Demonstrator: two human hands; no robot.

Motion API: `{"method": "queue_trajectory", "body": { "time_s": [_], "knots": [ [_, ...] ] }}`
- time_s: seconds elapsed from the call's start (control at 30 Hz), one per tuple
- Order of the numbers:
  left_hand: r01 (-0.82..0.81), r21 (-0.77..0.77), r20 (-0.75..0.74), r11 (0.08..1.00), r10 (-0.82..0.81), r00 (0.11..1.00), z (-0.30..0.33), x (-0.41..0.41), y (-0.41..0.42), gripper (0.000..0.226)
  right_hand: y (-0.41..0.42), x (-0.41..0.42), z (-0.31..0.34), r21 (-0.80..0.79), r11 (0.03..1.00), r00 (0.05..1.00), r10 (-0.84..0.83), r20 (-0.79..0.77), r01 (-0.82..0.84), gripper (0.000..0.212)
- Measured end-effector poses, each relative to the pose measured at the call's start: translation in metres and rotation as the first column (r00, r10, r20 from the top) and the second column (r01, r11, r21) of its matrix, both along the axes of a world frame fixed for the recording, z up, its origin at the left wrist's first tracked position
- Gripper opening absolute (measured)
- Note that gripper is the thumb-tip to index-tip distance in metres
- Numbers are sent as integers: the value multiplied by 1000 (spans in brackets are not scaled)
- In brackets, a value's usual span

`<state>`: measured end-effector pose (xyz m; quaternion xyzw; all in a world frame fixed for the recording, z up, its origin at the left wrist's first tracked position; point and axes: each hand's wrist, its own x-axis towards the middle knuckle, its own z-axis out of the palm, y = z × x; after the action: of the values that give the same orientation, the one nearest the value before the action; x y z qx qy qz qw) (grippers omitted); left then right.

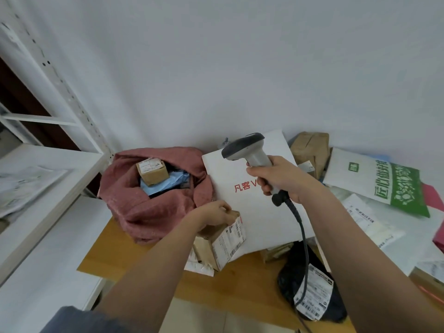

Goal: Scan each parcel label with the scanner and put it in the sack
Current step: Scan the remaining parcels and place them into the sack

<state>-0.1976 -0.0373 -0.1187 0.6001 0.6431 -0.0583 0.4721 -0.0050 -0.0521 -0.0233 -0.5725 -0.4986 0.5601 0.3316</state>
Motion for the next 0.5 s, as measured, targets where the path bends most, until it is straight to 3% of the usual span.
{"method": "queue_trajectory", "body": {
  "time_s": [0.17,0.3,0.5],
  "knots": [
    [-137,-66,120,988,144,982,2,-7,4,46,3,4,-3,-2,1000,1000,-14,0,14,14],
    [-259,-26,267,966,256,929,15,-13,14,46,4,4,-1,3,1000,1000,-29,-8,29,13],
    [-551,-3,559,834,458,691,30,-22,26,48,4,-1,9,0,1000,1000,-15,-12,15,18]
  ]
}}
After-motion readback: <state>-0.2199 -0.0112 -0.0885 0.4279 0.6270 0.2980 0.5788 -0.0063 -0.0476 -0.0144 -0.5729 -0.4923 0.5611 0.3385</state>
